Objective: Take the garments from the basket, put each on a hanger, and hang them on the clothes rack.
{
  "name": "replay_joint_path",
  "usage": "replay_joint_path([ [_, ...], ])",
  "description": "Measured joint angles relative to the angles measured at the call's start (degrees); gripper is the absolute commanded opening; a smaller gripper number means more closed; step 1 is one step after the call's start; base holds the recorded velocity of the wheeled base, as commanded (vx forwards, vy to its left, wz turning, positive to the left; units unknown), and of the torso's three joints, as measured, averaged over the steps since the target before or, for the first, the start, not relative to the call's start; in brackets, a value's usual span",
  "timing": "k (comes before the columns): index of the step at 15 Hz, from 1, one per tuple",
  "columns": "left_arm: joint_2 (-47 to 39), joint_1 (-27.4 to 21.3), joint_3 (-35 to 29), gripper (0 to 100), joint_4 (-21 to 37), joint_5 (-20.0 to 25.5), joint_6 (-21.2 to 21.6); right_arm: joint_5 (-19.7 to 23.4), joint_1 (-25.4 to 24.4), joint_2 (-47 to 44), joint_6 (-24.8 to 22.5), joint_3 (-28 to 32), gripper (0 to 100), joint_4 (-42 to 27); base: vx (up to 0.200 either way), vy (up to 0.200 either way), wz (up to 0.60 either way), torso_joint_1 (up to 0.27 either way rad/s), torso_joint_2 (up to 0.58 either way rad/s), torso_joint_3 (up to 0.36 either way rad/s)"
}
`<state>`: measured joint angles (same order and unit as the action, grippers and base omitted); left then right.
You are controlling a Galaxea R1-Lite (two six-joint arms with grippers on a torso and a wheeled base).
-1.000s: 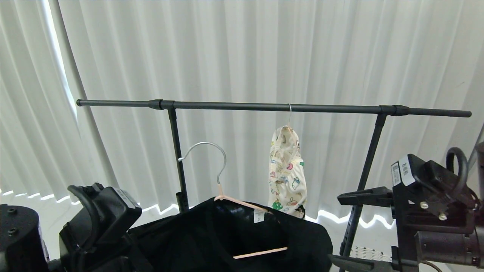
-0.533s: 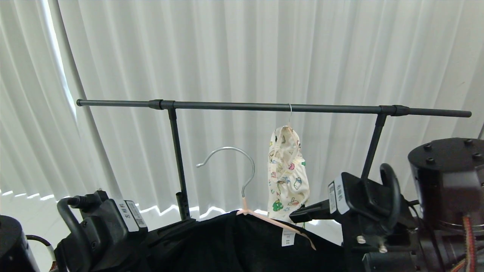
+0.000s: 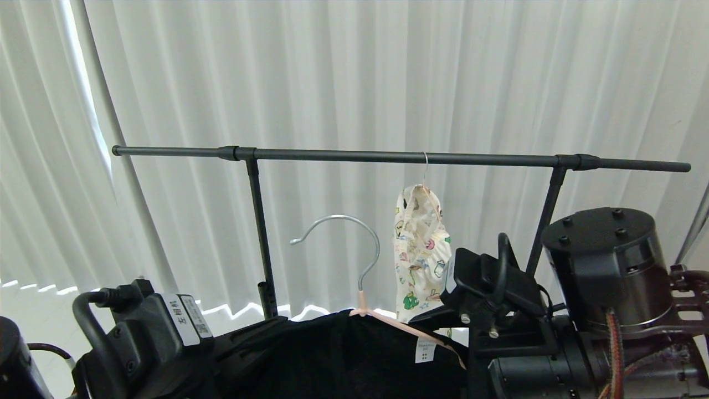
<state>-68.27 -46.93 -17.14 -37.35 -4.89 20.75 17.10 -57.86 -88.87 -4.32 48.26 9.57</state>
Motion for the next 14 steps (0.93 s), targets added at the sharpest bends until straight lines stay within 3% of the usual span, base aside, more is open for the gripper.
replay_joint_path([
  [5, 0.13, -1.08, -0.3, 0, -0.48, -0.04, 0.02, -0.11, 1.49, -1.48, 0.05, 0.11, 100, 0.2, 0.0, 0.0, 0.0, 0.0, 0.0, 0.0],
  [6, 0.07, -1.19, -0.33, 0, -1.07, -0.04, 0.05, -0.09, 1.68, -1.58, -0.02, 0.11, 0, 0.22, 0.0, 0.0, 0.0, 0.0, 0.0, 0.0],
  [11, -0.12, -1.24, -0.2, 0, -1.45, -0.01, 0.02, -1.72, 1.99, -1.73, -0.61, 0.09, 0, 0.44, 0.0, 0.0, 0.0, 0.0, 0.0, 0.0],
  [14, -0.12, -1.24, -0.11, 0, -1.57, -0.11, -0.06, -2.38, 2.55, -1.78, -4.63, -0.13, 0, 2.55, 0.0, 0.0, 0.0, 0.0, 0.0, 0.0],
])
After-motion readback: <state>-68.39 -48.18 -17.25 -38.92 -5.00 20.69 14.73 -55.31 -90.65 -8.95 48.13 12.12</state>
